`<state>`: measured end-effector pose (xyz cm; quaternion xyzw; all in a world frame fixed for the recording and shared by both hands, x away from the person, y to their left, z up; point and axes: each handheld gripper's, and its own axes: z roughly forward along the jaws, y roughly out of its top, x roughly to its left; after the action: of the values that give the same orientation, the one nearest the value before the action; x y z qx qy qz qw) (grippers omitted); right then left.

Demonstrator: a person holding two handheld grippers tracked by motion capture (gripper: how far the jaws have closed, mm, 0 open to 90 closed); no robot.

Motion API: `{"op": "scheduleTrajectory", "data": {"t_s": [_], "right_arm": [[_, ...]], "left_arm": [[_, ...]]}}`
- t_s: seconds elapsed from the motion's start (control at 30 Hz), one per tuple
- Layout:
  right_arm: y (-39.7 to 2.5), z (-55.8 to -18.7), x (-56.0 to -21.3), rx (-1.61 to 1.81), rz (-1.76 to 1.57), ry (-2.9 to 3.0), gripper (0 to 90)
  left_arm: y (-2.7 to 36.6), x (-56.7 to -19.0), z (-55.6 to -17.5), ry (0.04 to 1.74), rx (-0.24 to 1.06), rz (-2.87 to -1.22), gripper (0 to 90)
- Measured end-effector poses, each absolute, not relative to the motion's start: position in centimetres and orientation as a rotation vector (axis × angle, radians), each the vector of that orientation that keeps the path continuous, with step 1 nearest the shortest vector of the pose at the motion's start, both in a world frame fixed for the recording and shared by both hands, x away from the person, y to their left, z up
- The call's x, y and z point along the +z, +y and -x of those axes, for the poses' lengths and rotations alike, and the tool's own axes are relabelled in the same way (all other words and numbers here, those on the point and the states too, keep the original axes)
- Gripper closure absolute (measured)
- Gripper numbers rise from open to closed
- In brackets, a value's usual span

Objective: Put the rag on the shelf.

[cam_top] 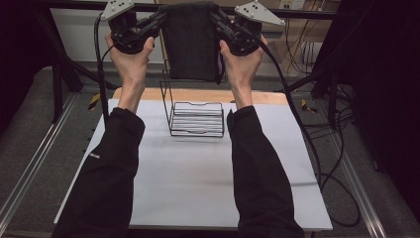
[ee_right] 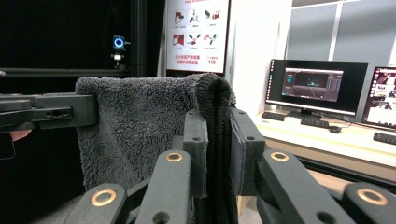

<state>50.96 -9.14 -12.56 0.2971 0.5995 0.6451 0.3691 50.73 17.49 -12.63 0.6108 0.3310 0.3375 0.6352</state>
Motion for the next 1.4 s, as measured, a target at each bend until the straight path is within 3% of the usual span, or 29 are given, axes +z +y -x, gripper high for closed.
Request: {"op": "scheduleTrajectory", "data": {"t_s": [0.77,1.4], "right_arm": [[-9.6,-50.9,-17.5,1.604,-0.781,1.634,79.1],[-10.1,-49.9,-19.4,1.612,-0.761,1.68,79.1]], "left_arm": [[17.7,-16.8,-50.5,0.733,0.765,-1.513,81.9],[18.1,-18.6,-49.1,0.703,0.752,-1.539,81.9]]}}
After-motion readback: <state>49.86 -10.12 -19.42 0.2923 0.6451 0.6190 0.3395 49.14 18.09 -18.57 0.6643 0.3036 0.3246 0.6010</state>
